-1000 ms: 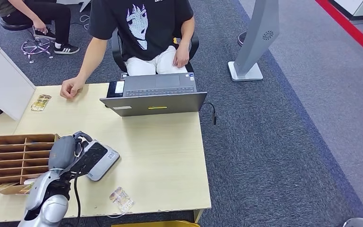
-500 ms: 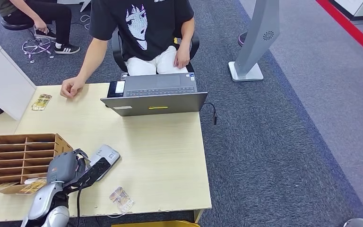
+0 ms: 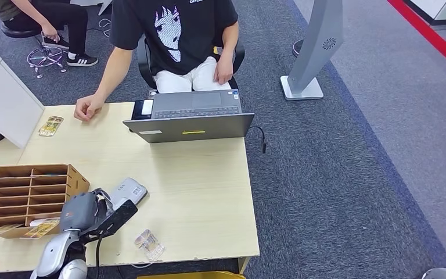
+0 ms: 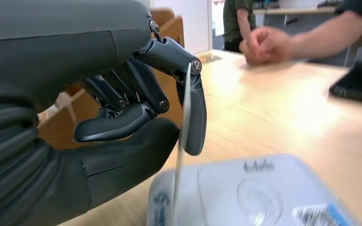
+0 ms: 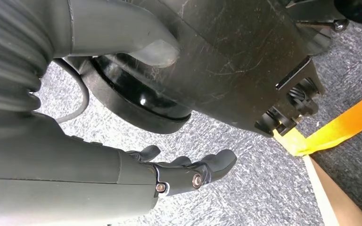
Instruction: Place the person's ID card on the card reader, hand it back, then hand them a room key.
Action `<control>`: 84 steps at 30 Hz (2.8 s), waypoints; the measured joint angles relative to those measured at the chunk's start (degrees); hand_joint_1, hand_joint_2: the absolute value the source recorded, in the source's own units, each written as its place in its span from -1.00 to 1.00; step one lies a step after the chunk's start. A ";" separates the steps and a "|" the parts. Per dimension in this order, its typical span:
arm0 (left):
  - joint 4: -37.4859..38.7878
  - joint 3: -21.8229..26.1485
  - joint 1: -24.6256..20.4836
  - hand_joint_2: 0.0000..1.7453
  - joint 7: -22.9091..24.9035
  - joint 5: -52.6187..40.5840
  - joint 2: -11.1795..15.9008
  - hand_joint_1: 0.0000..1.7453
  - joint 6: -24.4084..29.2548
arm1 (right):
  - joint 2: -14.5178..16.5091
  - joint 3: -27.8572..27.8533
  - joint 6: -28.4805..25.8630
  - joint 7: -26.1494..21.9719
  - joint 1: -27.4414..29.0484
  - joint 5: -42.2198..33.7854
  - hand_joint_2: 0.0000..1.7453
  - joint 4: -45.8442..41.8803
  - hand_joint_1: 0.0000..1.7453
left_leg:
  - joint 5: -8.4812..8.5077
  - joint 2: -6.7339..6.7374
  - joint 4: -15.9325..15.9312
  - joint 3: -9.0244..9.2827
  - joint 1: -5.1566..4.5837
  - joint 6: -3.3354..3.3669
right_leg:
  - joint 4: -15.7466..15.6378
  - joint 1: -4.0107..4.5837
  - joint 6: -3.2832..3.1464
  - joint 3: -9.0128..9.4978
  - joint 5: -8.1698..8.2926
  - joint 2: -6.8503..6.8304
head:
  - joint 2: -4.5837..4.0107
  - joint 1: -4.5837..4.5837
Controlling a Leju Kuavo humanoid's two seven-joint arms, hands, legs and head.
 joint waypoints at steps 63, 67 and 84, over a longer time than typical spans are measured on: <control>-20.58 8.82 1.76 1.00 -6.06 24.65 6.04 -1.00 -11.91 | -0.01 -3.41 -0.56 1.51 3.38 0.70 1.00 -2.79 -1.00 | -0.07 0.14 -0.01 -0.03 0.00 0.02 | 0.01 -0.01 -0.01 -0.05 -0.05 0.13 | 0.00 0.01; -25.24 5.82 8.77 1.00 -10.65 31.02 9.73 -1.00 -15.65 | -0.02 -3.61 -1.08 0.63 3.67 -0.45 1.00 -2.78 -1.00 | -0.15 0.38 -0.02 0.00 0.00 -0.03 | 0.02 0.00 -0.02 -0.10 -0.06 0.34 | 0.01 0.00; -33.75 3.71 18.85 1.00 -13.16 33.20 17.04 -1.00 -15.56 | -0.02 -3.84 -1.71 -0.08 3.90 -1.24 1.00 -2.68 -1.00 | -0.13 0.31 -0.02 -0.03 0.02 -0.03 | 0.02 0.02 -0.03 -0.11 -0.06 0.25 | 0.00 0.00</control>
